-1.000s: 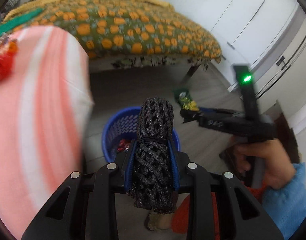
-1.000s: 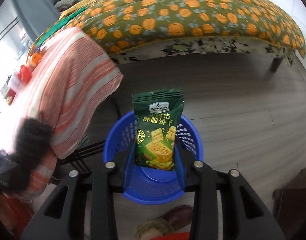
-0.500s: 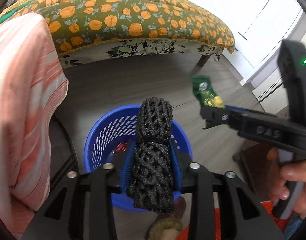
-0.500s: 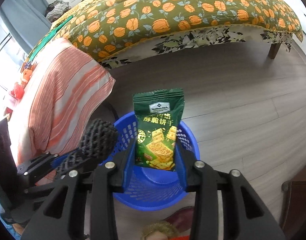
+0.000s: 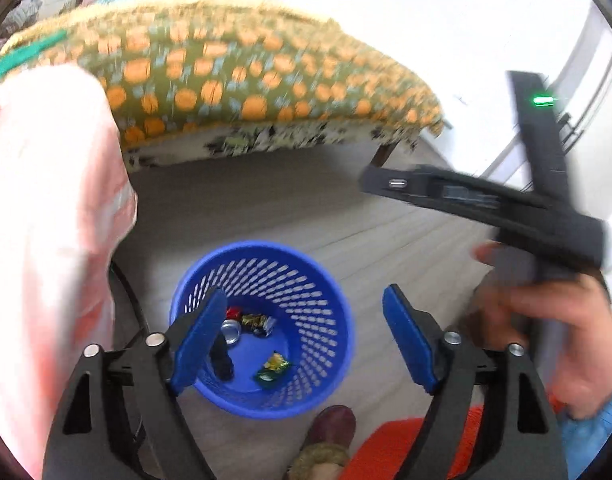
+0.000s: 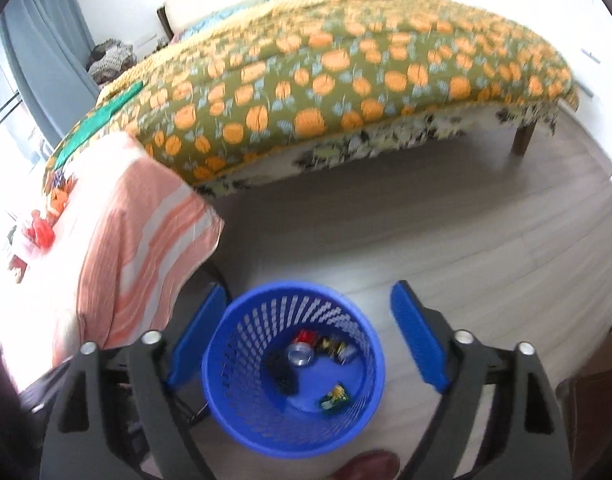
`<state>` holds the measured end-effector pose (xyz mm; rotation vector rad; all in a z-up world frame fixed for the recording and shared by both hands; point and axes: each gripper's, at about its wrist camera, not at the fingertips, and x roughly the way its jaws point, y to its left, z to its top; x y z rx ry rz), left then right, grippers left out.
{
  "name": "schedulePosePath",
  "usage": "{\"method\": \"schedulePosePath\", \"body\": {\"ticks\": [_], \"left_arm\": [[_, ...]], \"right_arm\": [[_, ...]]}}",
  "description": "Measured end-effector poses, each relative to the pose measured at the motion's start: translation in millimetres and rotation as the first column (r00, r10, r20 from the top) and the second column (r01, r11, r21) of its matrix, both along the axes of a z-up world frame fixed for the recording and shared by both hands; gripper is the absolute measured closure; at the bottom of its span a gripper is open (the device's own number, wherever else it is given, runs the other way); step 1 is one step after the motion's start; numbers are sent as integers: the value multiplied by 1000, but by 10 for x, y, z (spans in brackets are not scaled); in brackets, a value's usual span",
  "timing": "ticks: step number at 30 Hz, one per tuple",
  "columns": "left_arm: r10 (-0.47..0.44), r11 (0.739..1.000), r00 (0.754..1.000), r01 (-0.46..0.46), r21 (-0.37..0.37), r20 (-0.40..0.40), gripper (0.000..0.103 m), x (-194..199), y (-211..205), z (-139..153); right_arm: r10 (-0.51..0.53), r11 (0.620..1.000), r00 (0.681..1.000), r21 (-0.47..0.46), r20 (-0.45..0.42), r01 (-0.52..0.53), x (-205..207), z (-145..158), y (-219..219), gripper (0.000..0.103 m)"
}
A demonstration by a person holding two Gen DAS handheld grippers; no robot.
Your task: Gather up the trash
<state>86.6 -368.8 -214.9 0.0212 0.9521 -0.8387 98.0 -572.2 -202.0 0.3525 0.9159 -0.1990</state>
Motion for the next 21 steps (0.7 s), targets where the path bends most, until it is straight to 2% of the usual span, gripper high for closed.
{"method": "schedulePosePath", "body": {"ticks": [4, 7, 11, 13, 16, 21], "left_arm": [[-2, 1000, 998, 3, -22, 58, 15, -181, 387, 349], [30, 999, 995, -32, 21, 98, 14, -196, 793, 447], [145, 982, 981, -159, 100, 129, 13, -108, 1508, 398], [229, 961, 965, -245, 125, 129, 13, -25, 1902, 328], [364, 905, 919, -388, 173, 153, 13, 99, 2471, 263], [491, 818, 851, -524, 238, 185, 9, 281, 3169, 265]], "right_arm": [[21, 997, 995, -77, 95, -13, 20, 268, 236, 16], [81, 989, 981, -133, 176, -58, 26, 474, 533, 11], [183, 975, 959, -169, 217, -148, 67, 599, 1030, 9], [227, 966, 951, -171, 212, -193, 110, 596, 1264, 9], [310, 944, 930, -182, 196, -276, 196, 573, 1717, 9], [443, 890, 885, -193, 145, -414, 293, 447, 2589, 9]]}}
